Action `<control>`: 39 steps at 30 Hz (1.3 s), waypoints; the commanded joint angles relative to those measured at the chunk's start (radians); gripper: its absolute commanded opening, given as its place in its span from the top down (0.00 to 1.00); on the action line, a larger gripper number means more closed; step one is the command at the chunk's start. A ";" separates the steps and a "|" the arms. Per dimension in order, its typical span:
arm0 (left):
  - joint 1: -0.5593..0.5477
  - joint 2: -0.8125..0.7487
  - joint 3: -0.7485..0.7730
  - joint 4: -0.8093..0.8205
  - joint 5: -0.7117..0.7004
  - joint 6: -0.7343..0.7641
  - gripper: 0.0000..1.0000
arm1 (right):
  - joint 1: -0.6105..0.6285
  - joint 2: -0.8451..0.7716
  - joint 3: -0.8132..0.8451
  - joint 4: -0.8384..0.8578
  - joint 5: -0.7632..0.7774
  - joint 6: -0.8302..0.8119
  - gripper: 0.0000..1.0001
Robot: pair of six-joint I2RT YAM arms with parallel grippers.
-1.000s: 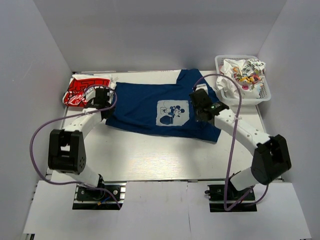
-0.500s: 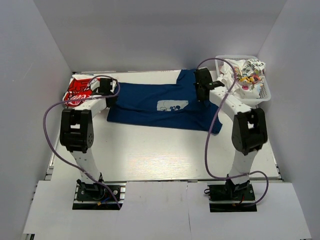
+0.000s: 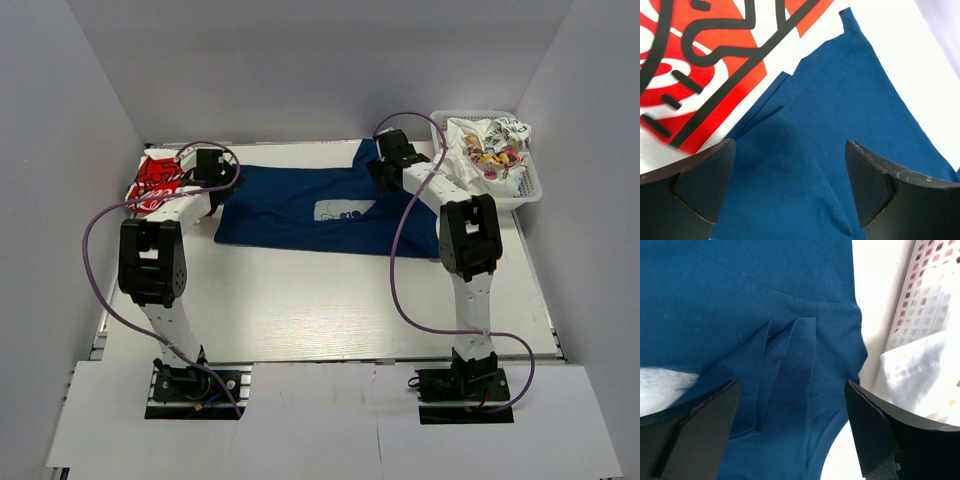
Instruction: Fold and stack the t-shirts
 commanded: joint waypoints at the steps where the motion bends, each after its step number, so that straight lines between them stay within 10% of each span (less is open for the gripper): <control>1: -0.004 -0.138 -0.034 0.007 0.013 0.039 0.00 | 0.003 -0.049 0.032 -0.008 0.011 0.074 0.10; 14: -0.014 -0.199 -0.192 0.092 0.154 0.136 0.00 | -0.018 -0.319 -0.479 0.223 -0.449 0.492 0.10; 31: -0.014 -0.086 -0.201 0.138 0.214 0.140 0.00 | -0.037 -0.064 -0.274 0.380 -0.561 0.543 0.10; 39: -0.005 -0.132 -0.221 0.138 0.178 0.140 0.00 | -0.032 0.175 0.160 0.403 -0.685 0.615 0.10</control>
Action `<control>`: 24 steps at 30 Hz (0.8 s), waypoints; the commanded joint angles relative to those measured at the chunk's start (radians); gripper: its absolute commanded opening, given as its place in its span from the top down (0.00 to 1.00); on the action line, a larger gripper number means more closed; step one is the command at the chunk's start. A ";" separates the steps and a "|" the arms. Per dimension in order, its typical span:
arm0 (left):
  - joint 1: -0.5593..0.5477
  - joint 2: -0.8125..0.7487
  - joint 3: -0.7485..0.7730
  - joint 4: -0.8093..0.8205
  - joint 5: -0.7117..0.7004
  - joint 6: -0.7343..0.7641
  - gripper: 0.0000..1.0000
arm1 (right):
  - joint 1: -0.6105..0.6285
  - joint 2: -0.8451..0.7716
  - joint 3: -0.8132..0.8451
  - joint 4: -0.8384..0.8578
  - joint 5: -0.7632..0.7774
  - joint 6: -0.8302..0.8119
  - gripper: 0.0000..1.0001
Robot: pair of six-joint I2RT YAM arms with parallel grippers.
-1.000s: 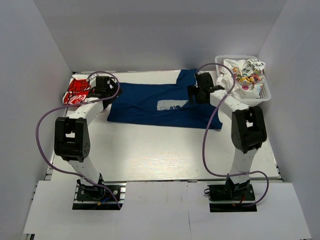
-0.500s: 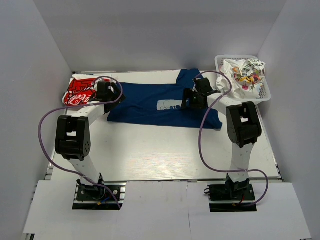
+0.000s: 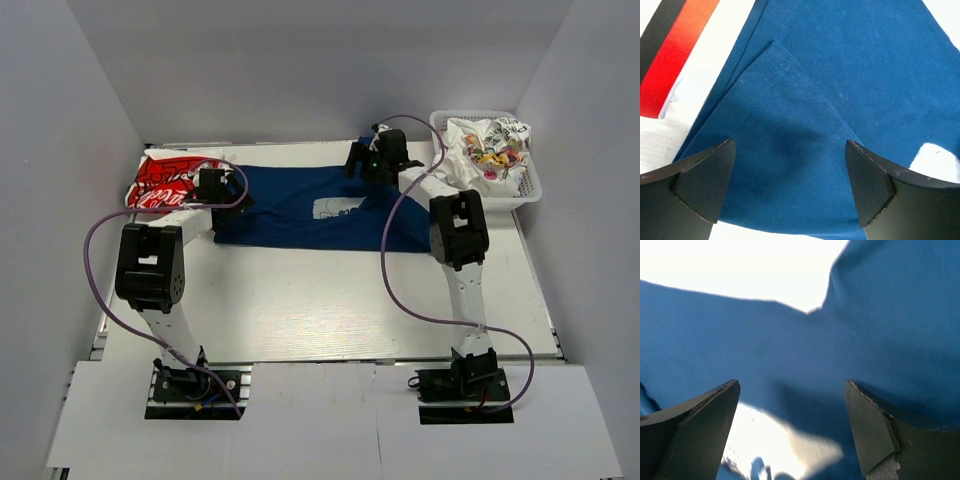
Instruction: Fold and stack the t-shirts
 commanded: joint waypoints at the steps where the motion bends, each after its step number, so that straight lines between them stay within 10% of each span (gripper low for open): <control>1: 0.005 -0.064 -0.005 0.000 -0.022 0.013 0.00 | 0.006 0.048 0.165 0.049 -0.079 0.048 0.10; 7: -0.004 -0.064 0.026 -0.010 -0.022 0.033 0.00 | -0.002 -0.087 0.052 -0.006 0.040 -0.009 0.10; 14: -0.004 -0.015 0.045 0.031 0.062 0.033 0.00 | -0.005 -0.478 -0.505 0.115 0.213 0.005 0.10; 24: -0.004 0.014 0.035 0.031 0.073 0.024 0.00 | 0.006 -0.343 -0.458 0.083 0.086 0.002 0.10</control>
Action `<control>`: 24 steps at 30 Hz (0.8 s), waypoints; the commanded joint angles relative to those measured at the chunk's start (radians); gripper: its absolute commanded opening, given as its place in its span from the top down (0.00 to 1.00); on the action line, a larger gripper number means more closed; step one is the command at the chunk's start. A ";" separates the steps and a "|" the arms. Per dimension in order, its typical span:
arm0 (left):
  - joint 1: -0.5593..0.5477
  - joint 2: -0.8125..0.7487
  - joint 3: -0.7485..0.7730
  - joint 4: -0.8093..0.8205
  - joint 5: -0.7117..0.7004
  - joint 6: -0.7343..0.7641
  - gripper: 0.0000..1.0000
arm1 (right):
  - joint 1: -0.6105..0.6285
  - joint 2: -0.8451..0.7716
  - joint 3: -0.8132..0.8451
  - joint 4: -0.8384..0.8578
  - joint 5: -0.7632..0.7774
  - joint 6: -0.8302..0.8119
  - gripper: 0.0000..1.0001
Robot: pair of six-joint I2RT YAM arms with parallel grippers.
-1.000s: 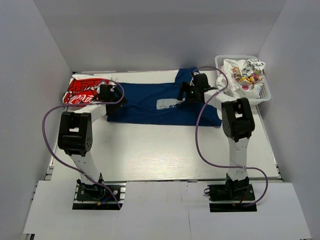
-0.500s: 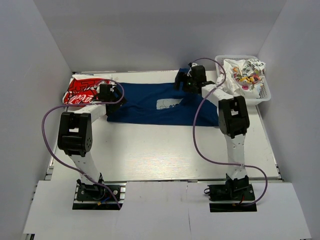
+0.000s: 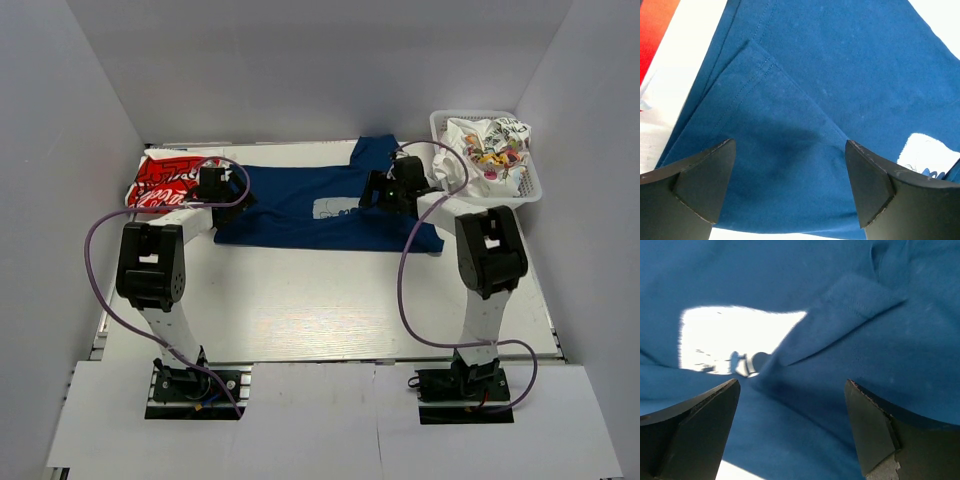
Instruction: Fold and stack the t-shirts
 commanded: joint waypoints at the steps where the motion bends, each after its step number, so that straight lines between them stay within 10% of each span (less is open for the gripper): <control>1: -0.004 0.004 0.022 0.012 0.000 0.005 0.00 | 0.004 0.061 0.065 0.017 -0.022 0.003 0.10; 24: -0.004 0.038 0.040 -0.017 -0.009 0.005 0.00 | 0.053 0.390 0.630 0.002 -0.063 -0.012 0.10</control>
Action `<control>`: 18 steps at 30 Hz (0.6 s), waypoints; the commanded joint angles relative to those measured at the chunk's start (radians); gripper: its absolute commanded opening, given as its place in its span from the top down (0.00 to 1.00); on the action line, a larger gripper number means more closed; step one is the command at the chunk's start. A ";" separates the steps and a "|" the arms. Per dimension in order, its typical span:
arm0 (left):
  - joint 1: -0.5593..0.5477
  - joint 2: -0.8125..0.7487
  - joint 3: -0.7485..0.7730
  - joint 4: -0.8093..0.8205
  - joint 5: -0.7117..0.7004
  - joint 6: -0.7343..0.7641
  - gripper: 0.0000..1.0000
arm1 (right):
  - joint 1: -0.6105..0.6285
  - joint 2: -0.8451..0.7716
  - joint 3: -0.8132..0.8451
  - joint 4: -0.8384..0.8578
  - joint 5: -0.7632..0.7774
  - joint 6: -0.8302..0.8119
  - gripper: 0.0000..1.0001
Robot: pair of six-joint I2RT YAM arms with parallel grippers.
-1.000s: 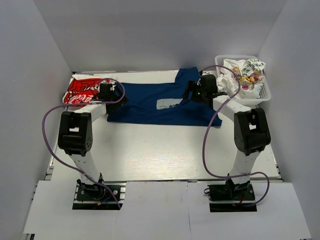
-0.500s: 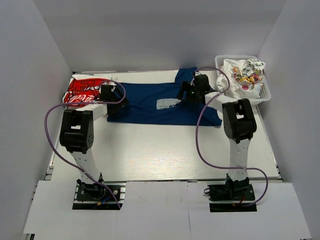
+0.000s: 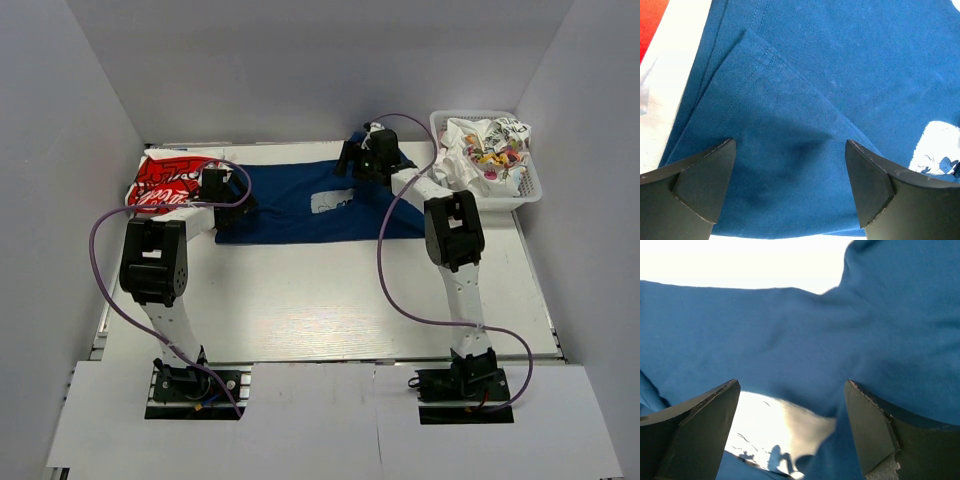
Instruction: Fold and stack the t-shirts
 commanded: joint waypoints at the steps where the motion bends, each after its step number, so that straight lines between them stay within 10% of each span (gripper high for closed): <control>1: -0.004 -0.009 0.029 -0.018 -0.008 0.014 0.00 | 0.012 -0.080 0.009 0.002 0.057 -0.033 0.10; 12: -0.004 0.013 0.011 -0.004 0.025 0.005 0.00 | -0.078 -0.490 -0.679 0.047 0.210 0.131 0.10; 18: -0.004 0.034 -0.019 -0.004 0.025 0.005 0.00 | -0.166 -0.447 -0.731 0.018 0.189 0.149 0.10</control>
